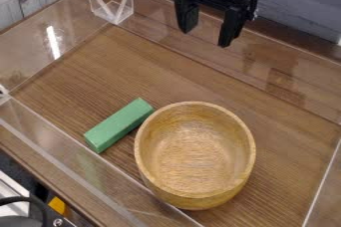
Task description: Put the green block in the brown bowl
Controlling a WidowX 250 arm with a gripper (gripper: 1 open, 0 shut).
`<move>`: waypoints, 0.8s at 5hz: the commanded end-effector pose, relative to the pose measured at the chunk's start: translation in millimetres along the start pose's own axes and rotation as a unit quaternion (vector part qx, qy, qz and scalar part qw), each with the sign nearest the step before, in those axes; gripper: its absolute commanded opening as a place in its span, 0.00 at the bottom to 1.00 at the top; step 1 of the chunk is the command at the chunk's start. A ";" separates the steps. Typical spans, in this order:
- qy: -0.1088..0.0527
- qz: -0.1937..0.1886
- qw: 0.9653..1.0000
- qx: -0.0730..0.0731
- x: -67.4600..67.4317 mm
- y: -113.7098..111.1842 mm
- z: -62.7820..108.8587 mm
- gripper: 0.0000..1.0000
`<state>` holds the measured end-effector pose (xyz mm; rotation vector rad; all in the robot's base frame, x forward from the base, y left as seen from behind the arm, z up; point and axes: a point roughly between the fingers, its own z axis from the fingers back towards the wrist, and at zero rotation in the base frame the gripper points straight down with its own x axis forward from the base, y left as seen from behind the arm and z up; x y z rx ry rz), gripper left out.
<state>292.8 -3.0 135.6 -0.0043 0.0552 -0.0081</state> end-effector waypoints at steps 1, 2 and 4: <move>0.009 -0.002 1.000 -0.001 -2.6 0.8 -11.1 1.00; 0.018 0.002 1.000 -0.003 -10.6 24.8 -17.2 1.00; 0.013 0.004 1.000 0.007 -64.5 95.5 -6.7 1.00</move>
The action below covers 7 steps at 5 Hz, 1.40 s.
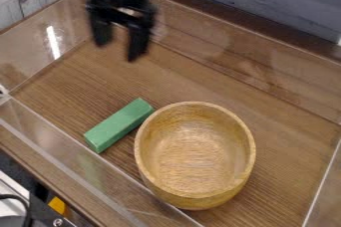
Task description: Put the green block in the brown bowl
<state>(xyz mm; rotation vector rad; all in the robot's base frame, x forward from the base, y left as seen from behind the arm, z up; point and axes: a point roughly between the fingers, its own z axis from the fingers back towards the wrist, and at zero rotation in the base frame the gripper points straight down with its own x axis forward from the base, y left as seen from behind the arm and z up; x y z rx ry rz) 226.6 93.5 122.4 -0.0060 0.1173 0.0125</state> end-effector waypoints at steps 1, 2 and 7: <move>-0.024 -0.016 1.000 0.012 -19.2 18.0 16.8 1.00; -0.028 -0.016 0.999 0.012 -34.5 32.0 21.5 1.00; -0.024 -0.037 0.999 0.004 -48.9 20.2 -12.1 1.00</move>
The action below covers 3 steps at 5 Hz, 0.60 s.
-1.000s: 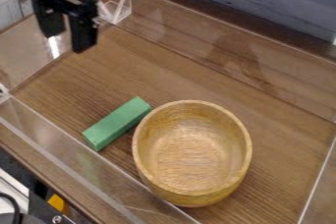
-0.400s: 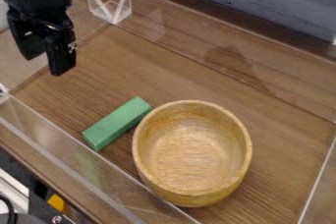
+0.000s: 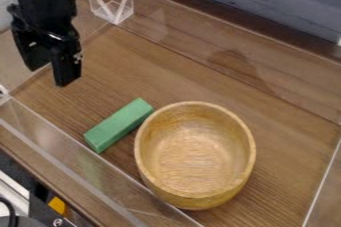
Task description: Put the green block in the brown bowl
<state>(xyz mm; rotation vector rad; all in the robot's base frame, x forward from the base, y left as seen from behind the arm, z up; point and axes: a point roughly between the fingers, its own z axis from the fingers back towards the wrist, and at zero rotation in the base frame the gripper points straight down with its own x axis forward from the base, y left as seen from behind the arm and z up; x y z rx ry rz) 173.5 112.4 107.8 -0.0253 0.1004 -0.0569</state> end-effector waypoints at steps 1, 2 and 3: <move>-0.013 -0.003 1.000 0.010 3.8 -4.7 -2.6 1.00; -0.018 -0.005 1.000 0.008 5.5 -12.4 -15.3 1.00; -0.024 0.018 1.000 0.007 8.4 -23.8 -29.1 1.00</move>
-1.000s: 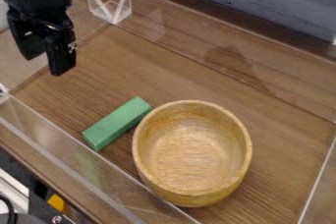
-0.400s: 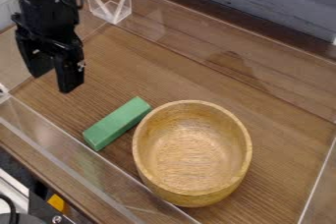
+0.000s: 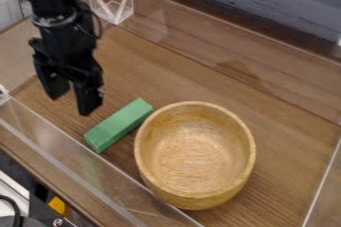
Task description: Put the green block in the brown bowl
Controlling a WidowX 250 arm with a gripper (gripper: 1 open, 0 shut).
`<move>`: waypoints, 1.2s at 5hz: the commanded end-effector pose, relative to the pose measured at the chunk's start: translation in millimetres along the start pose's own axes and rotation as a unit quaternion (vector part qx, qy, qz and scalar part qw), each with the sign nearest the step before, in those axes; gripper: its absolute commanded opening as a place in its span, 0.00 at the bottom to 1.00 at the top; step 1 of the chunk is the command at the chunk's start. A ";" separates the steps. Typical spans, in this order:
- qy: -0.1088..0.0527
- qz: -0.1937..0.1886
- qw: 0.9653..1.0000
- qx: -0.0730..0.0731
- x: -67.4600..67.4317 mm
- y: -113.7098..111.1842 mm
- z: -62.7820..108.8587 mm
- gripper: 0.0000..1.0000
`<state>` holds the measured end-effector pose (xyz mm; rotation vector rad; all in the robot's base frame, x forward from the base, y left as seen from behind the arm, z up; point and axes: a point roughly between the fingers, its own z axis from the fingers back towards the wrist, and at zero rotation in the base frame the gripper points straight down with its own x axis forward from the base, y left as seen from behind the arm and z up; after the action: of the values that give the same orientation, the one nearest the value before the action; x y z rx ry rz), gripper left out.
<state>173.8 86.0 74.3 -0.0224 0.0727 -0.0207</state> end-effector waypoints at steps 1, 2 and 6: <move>-0.016 0.023 1.000 0.003 5.8 -7.0 -11.3 1.00; -0.023 0.035 0.999 0.002 8.6 -11.0 -20.9 1.00; -0.041 0.056 0.998 0.005 18.3 -9.0 -17.8 1.00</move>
<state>182.2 72.1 48.1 -0.0226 0.0278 0.1016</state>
